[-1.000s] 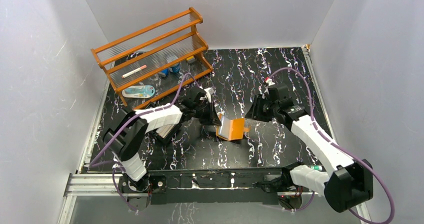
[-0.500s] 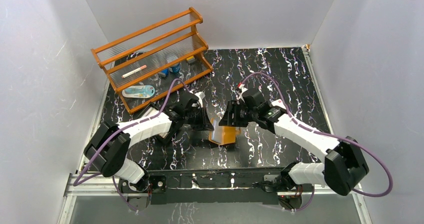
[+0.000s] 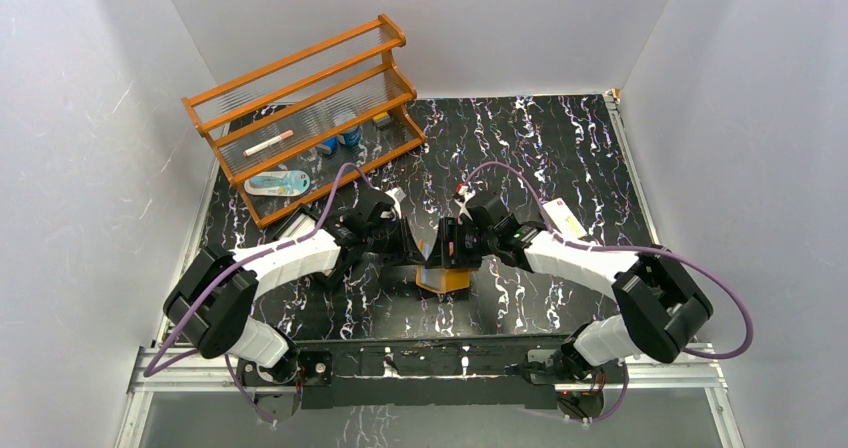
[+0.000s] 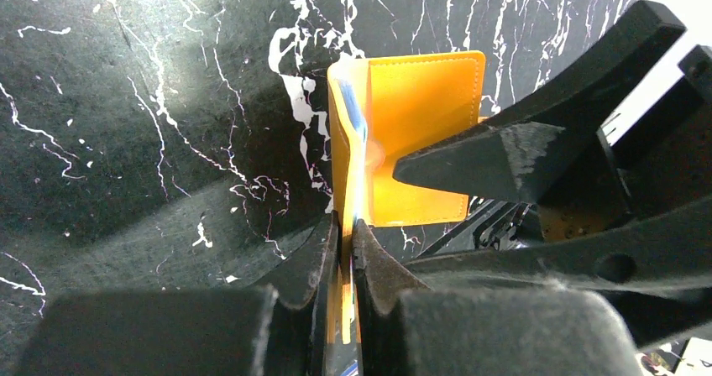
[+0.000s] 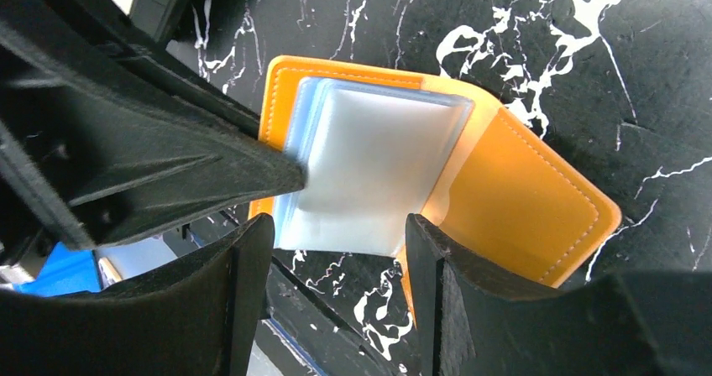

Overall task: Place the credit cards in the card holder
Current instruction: Open the card holder at the center of the board.

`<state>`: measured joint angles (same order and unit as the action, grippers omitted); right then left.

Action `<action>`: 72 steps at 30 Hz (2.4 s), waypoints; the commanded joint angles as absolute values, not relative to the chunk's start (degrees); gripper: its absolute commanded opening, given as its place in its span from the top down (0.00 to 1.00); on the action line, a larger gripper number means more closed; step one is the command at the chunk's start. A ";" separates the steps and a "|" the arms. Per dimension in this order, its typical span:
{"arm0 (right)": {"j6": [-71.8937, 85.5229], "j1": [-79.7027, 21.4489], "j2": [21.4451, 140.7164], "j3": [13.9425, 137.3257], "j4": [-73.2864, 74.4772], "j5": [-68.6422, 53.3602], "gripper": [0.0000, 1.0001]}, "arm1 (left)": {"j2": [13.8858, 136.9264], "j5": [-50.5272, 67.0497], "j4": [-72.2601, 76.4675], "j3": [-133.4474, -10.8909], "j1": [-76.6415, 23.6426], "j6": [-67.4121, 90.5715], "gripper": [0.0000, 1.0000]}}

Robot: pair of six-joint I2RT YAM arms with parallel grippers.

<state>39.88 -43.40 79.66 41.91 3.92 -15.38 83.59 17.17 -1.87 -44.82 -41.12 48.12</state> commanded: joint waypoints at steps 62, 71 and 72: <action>43.43 -48.03 78.89 48.73 2.02 -11.32 0.75 | 83.99 12.21 -13.38 -50.32 -41.46 40.96 0.87; 41.81 -47.87 82.28 46.24 7.82 -1.15 0.81 | 84.52 11.59 -13.60 -50.10 -41.48 40.53 0.84; 41.64 -47.71 81.89 45.28 7.98 -0.51 0.82 | 84.39 11.53 -13.65 -50.14 -41.48 40.39 0.83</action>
